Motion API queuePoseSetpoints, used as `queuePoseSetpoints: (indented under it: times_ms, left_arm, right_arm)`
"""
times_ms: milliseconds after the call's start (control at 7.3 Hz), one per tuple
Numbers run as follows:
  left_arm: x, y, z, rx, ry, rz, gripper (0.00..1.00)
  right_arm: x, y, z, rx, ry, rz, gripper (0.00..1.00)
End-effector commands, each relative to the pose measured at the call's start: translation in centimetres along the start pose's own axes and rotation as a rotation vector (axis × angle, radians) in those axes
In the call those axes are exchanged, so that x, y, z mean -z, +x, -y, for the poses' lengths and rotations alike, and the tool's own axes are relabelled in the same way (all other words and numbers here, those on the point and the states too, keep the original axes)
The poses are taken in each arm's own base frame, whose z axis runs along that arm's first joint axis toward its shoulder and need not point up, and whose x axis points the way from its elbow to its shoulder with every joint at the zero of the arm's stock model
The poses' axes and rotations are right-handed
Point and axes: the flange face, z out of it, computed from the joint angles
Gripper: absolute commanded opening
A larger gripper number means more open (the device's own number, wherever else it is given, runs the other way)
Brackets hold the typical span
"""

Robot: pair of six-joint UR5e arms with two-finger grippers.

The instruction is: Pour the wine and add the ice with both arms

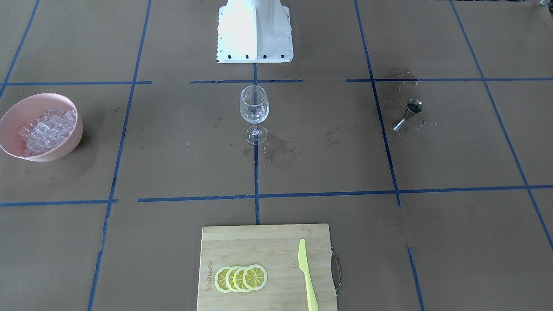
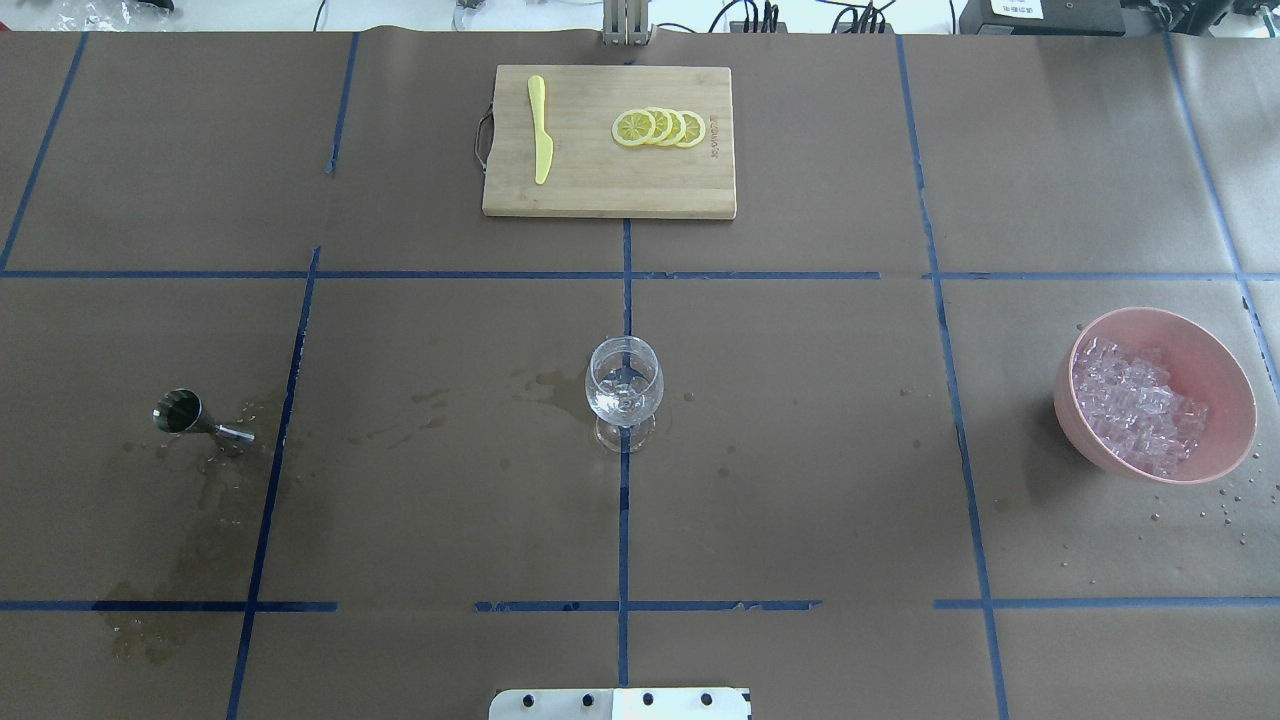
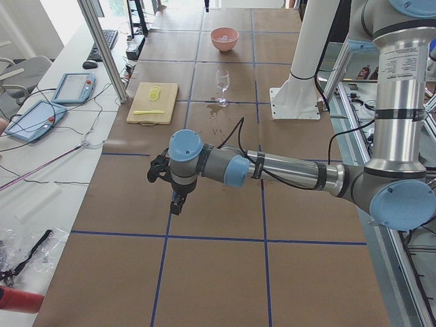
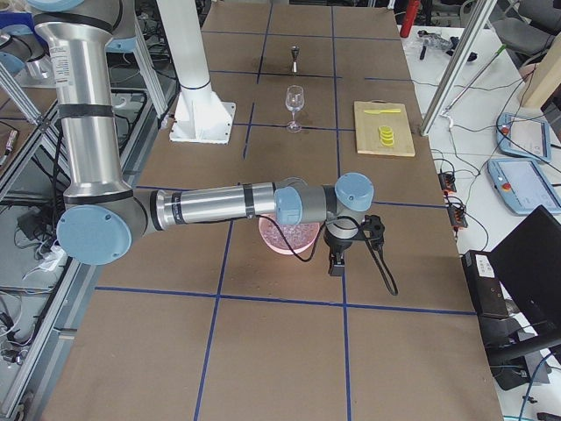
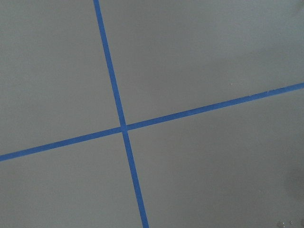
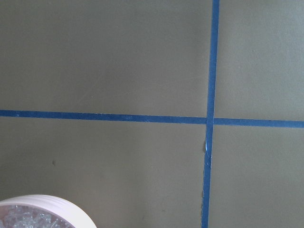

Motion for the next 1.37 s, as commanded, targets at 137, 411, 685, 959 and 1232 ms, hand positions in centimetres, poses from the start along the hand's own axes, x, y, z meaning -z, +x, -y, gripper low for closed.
queuePoseSetpoints:
  times_ms: [137, 411, 685, 959, 1232]
  left_arm:
    - [-0.1, 1.7, 0.8, -0.074, 0.092, -0.012, 1.00]
    - [-2.5, 6.4, 1.7, -0.111, 0.152, -0.069, 1.00]
    - [-4.4, 8.8, -1.9, -0.100, 0.281, -0.079, 1.00]
    - [-8.2, 14.5, -4.9, -0.031, 0.319, -0.160, 1.00]
    - [-9.4, 20.2, -8.8, -0.015, 0.360, -0.149, 1.00]
  right_arm:
    - [0.7, -1.1, 0.0, 0.015, 0.012, 0.021, 1.00]
    - [0.6, -2.6, 0.0, 0.042, 0.007, 0.046, 1.00]
    - [0.7, -3.4, 0.0, 0.052, 0.005, 0.066, 1.00]
    - [1.0, -3.9, 0.0, 0.057, 0.008, 0.083, 1.00]
    - [1.1, -4.4, 0.3, 0.066, 0.011, 0.084, 1.00]
